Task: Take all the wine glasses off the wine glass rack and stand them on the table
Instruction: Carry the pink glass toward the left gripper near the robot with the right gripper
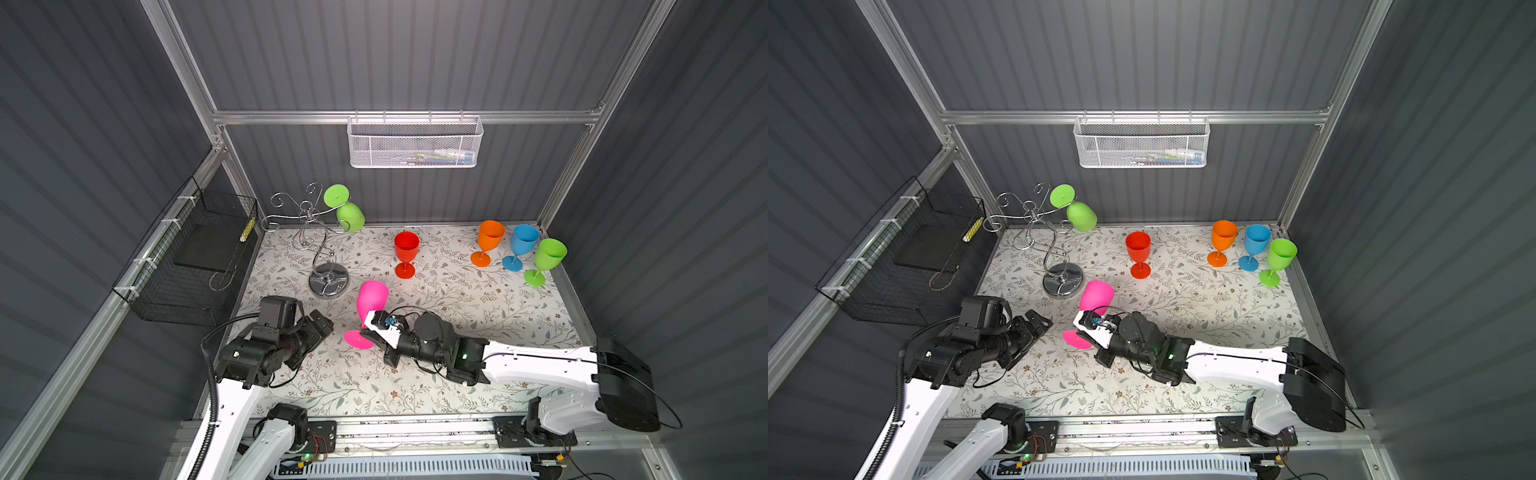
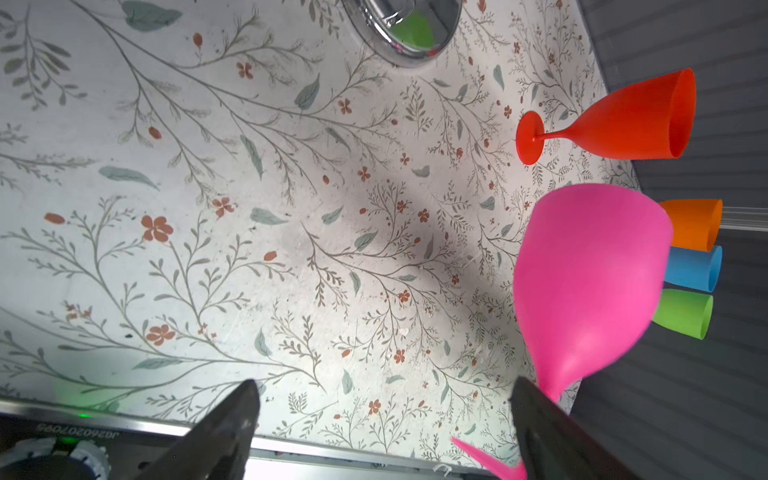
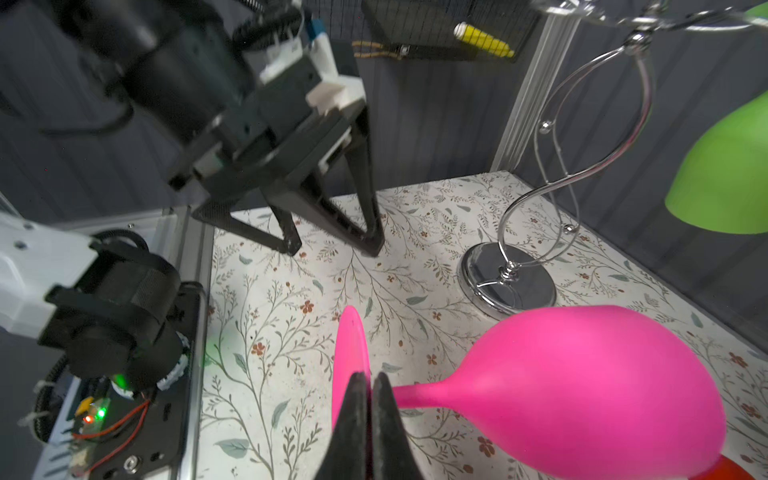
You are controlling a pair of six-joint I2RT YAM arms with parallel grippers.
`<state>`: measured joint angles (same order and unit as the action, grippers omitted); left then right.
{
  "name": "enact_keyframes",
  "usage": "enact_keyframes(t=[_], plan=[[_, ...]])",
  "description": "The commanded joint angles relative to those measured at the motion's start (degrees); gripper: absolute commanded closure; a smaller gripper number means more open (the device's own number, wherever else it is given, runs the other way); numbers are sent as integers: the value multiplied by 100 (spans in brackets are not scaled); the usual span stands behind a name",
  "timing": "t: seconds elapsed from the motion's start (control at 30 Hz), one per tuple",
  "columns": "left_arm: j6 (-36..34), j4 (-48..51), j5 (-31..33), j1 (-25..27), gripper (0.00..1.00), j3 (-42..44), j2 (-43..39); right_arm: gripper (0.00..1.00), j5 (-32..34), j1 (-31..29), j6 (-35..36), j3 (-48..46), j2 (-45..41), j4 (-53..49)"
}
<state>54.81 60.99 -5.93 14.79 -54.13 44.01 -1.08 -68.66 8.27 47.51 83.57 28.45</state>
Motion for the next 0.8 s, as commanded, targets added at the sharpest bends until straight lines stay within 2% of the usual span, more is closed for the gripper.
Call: enact_keyframes(t=[0.0, 0.1, 0.23, 0.37, 0.77], plan=[[499, 336, -127, -41, 5, 34, 180, 100, -43, -48, 910, -373, 301, 1407], [864, 365, -109, -37, 8, 134, 221, 100, 80, -118, 1230, -620, 678, 2160], [1580, 352, -133, -31, 17, 388, 143, 100, 498, -291, 1589, -791, 1224, 3158], [2051, 387, -267, -28, 22, 456, 263, 100, 766, -391, 1767, -763, 1656, 3910], [2804, -389, -730, -20, 34, 797, 388, 100, 867, -529, 2019, -515, 2331, 4527]])
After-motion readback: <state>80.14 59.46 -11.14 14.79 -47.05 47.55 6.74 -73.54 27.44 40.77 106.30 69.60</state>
